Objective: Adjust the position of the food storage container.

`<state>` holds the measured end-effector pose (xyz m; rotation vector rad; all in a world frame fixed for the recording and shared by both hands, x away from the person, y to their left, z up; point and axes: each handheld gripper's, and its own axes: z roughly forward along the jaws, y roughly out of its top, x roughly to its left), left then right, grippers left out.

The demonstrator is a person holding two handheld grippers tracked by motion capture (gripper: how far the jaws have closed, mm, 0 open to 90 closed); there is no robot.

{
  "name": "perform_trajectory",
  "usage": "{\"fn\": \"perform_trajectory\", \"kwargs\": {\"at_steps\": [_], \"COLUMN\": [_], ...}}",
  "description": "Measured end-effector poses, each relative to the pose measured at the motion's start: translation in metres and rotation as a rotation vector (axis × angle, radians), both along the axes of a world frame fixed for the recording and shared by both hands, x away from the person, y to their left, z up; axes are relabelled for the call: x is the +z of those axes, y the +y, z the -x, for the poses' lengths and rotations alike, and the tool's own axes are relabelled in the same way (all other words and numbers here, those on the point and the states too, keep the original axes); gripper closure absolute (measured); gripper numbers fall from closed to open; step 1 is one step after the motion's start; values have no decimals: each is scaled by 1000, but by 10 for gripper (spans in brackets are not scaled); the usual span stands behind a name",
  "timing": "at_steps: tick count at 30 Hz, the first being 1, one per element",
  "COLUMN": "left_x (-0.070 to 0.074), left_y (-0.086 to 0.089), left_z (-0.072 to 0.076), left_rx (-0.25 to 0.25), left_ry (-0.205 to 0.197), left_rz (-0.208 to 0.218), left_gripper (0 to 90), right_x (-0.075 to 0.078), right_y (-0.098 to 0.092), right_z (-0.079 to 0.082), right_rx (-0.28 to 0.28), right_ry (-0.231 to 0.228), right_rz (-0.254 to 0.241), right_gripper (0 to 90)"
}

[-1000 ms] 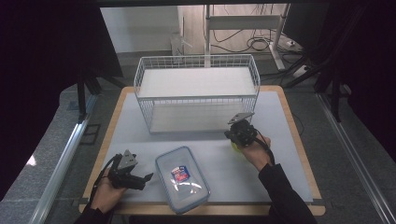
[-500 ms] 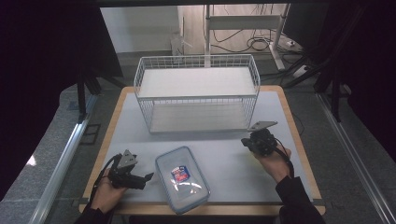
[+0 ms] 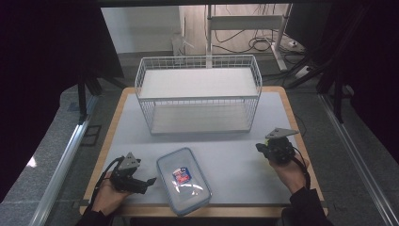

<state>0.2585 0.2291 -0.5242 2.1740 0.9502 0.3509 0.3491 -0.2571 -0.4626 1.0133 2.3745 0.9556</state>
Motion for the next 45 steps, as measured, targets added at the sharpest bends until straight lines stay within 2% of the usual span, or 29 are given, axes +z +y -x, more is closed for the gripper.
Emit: {"fn": "perform_trajectory", "kwargs": {"at_steps": [2, 3, 6, 11, 13, 15, 18, 25, 34, 40, 42, 44, 45], "left_x": [2, 2, 4, 5, 6, 7, 7, 7, 7, 8, 10, 13, 13], "left_y": [-4, -4, -13, -26, -31, -33, -35, -52, -71, -92, -92, -82, -82], "left_z": [4, 4, 16, 29, 33, 35, 36, 38, 35, 29, 27, 24, 24], "left_rx": [-32, -32, -119, -191, -215, -224, -247, -285, -317, -355, -360, -332, -332], "left_ry": [11, 11, 31, 44, 46, 48, 67, 53, 44, 44, 41, 21, 21], "left_rz": [18, 18, 24, 30, 43, 42, 68, 71, 83, 87, 79, 49, 49], "left_gripper": [116, 157, 353, 669, 765, 816, 855, 866, 865, 871, 872, 880, 887], "right_x": [2, 3, 3, 1, -1, -3, -4, -6, -11, -12, -12, -12, -13], "right_y": [4, 6, 10, 18, 20, 24, 27, 30, 36, 38, 38, 39, 39], "right_z": [5, 8, 16, 29, 34, 38, 43, 53, 66, 75, 78, 82, 85], "right_rx": [16, 24, 51, 88, 106, 121, 132, 165, 215, 226, 230, 233, 240], "right_ry": [-19, -24, -31, -15, -1, 12, 24, 49, 79, 93, 97, 105, 108], "right_rz": [-3, -5, -14, -35, -40, -40, -44, -67, -68, -94, -103, -103, -104], "right_gripper": [900, 900, 900, 900, 900, 900, 898, 899, 900, 900, 900, 900, 899]}}
